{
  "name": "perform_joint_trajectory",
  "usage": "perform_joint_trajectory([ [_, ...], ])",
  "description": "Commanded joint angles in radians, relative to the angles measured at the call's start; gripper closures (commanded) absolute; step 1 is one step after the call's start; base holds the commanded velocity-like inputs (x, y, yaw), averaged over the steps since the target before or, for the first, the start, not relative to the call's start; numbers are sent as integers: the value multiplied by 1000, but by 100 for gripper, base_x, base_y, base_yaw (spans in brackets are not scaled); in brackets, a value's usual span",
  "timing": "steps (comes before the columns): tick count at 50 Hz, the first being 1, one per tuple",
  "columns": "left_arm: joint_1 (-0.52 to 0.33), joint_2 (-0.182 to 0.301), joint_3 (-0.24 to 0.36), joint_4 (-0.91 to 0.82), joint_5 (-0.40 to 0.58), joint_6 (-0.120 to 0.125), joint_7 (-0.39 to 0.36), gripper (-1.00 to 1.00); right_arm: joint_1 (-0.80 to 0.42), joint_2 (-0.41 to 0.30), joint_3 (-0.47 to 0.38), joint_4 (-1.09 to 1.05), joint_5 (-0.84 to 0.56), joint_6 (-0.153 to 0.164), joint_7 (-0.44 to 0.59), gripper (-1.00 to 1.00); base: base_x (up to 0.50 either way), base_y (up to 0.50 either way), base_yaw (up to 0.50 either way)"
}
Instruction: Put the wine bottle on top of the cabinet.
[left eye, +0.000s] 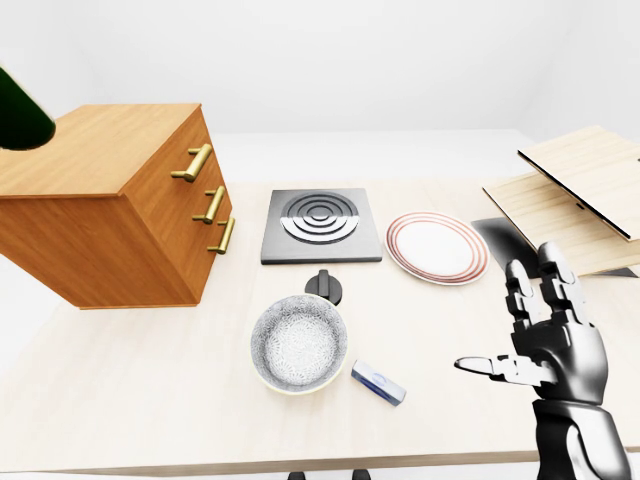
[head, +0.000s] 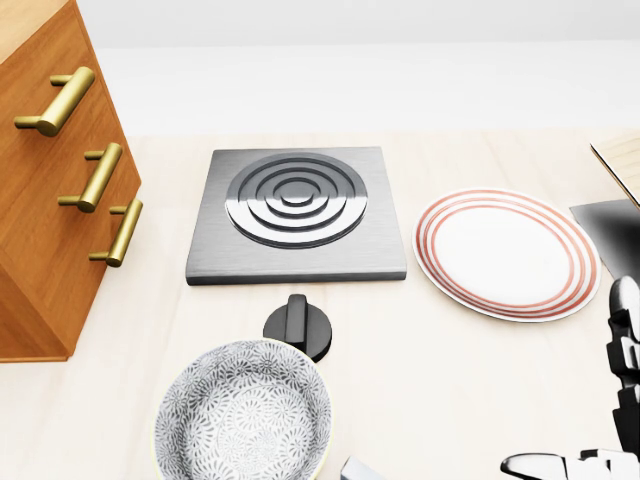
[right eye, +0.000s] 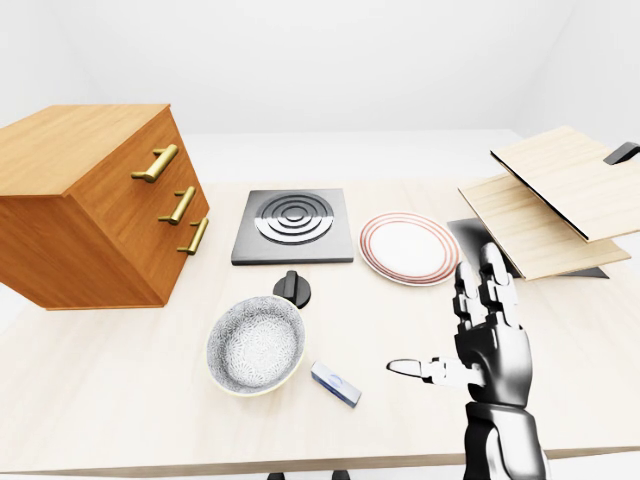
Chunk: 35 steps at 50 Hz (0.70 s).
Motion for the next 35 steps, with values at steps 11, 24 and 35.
perform_joint_trajectory([
  [11, 114, -4, 68, 31, -76, 0, 76, 91, 0, -2, 19, 10, -4, 0, -13, -100, 0, 0, 0],
  [24, 140, -23, 67, 51, -90, 0, 145, 44, 8, -1, 26, 3, 3, 0, -18, -100, 0, 0, 0],
  [35, 140, -29, 58, 55, -70, 0, 170, -5, 9, 0, 35, -2, -3, 0, -21, -100, 0, 0, 0],
])
